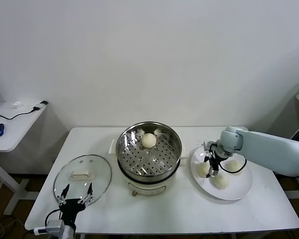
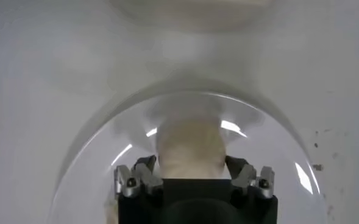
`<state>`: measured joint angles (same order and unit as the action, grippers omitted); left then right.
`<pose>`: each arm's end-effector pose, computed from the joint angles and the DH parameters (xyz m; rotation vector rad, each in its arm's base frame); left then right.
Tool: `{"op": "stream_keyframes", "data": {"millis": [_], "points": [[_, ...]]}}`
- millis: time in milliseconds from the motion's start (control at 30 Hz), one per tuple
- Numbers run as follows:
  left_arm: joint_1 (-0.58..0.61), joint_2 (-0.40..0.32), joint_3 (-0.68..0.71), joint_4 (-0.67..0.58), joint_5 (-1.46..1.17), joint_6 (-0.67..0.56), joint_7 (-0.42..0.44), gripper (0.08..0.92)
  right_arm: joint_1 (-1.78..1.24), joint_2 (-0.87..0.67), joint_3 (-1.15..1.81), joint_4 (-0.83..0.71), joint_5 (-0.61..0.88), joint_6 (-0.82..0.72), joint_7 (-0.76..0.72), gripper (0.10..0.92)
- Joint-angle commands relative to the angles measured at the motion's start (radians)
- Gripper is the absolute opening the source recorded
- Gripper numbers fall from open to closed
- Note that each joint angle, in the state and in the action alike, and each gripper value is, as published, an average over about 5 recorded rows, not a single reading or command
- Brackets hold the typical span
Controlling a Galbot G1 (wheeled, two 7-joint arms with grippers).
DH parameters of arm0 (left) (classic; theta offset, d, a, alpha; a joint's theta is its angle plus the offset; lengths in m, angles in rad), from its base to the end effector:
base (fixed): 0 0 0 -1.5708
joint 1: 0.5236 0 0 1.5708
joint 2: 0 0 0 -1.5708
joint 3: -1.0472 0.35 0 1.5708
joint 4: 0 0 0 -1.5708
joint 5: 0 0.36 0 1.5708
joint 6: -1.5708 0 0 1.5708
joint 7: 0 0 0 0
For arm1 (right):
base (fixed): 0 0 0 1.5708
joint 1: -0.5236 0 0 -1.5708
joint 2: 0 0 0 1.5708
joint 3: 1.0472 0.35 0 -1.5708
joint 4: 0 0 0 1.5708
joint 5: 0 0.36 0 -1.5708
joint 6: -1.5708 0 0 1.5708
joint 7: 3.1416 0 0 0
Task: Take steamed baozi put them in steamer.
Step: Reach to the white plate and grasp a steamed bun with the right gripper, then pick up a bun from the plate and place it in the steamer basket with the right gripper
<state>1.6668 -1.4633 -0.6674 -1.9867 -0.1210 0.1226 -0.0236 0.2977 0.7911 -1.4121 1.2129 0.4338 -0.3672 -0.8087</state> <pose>0.1502 0.0689 -0.3507 0.1562 -2.8242 -0.0608 0.5188 -0.1107 -0.2427 1.1882 -1.4177 1.1694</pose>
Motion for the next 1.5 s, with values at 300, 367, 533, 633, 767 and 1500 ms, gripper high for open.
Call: {"op": "stream_keyframes", "data": {"millis": [300,367,533,633,767,1500], "points": [[0.010,0.004,0.005,-0.027,0.001,0.003,0.000,0.823,0.547,-0.104,-0.207,0.078,0.135,0.086,-0.189,0.602],[0.011,0.007,0.009,-0.031,-0.001,0.004,0.000,0.823,0.640,-0.091,-0.221,0.092,0.187,0.082,-0.199,0.602],[0.012,0.014,0.017,-0.039,-0.002,0.003,0.000,0.823,0.741,-0.038,-0.135,0.227,0.393,-0.016,-0.122,0.602],[0.007,0.011,0.020,-0.042,0.000,0.005,-0.001,0.823,0.734,0.021,-0.107,0.366,0.509,-0.101,-0.028,0.602],[0.009,0.008,0.025,-0.054,0.002,0.008,-0.001,0.823,0.676,0.121,-0.087,0.473,0.637,-0.191,0.091,0.605],[0.019,-0.012,0.019,-0.066,0.015,0.009,-0.003,0.823,0.307,0.556,-0.098,0.116,0.538,-0.279,0.262,0.602]]}}
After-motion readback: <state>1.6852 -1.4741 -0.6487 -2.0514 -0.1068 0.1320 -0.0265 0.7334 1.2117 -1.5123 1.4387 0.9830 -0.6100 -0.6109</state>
